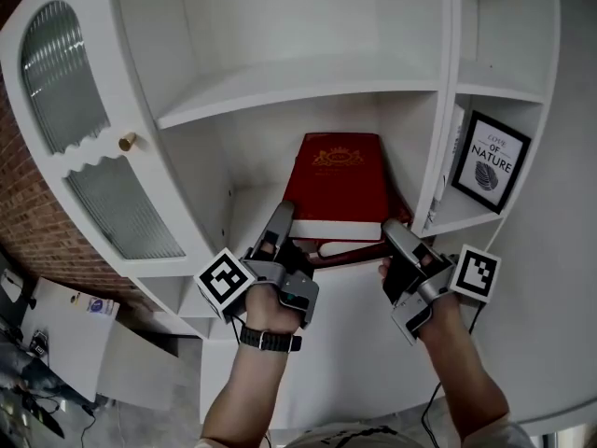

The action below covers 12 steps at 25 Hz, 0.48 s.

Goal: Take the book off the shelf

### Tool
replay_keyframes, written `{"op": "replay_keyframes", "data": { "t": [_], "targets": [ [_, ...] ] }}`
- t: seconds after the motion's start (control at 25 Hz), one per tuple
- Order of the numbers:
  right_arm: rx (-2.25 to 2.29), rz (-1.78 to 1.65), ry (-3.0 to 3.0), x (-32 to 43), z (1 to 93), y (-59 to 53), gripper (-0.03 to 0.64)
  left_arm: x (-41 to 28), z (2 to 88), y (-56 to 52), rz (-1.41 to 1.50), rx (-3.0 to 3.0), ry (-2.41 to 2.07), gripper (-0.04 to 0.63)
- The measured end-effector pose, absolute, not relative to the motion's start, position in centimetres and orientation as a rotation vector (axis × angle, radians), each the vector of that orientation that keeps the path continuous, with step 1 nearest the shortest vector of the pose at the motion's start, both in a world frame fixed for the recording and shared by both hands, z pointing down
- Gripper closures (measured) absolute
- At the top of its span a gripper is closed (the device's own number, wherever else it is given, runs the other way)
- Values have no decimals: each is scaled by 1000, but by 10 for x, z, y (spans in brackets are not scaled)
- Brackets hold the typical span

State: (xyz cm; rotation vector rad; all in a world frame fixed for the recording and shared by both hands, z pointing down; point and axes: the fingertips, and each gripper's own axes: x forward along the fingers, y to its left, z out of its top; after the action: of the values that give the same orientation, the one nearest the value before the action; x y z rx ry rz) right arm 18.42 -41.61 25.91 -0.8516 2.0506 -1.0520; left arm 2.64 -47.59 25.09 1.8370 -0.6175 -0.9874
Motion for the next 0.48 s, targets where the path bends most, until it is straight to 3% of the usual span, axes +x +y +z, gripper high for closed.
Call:
{"op": "replay_keyframes", "data": {
  "t": [0.48],
  "targets": [
    [-820, -1143, 2029, 171, 258, -417, 311, 33, 249, -473, -935, 1855, -562, 284]
  ]
}}
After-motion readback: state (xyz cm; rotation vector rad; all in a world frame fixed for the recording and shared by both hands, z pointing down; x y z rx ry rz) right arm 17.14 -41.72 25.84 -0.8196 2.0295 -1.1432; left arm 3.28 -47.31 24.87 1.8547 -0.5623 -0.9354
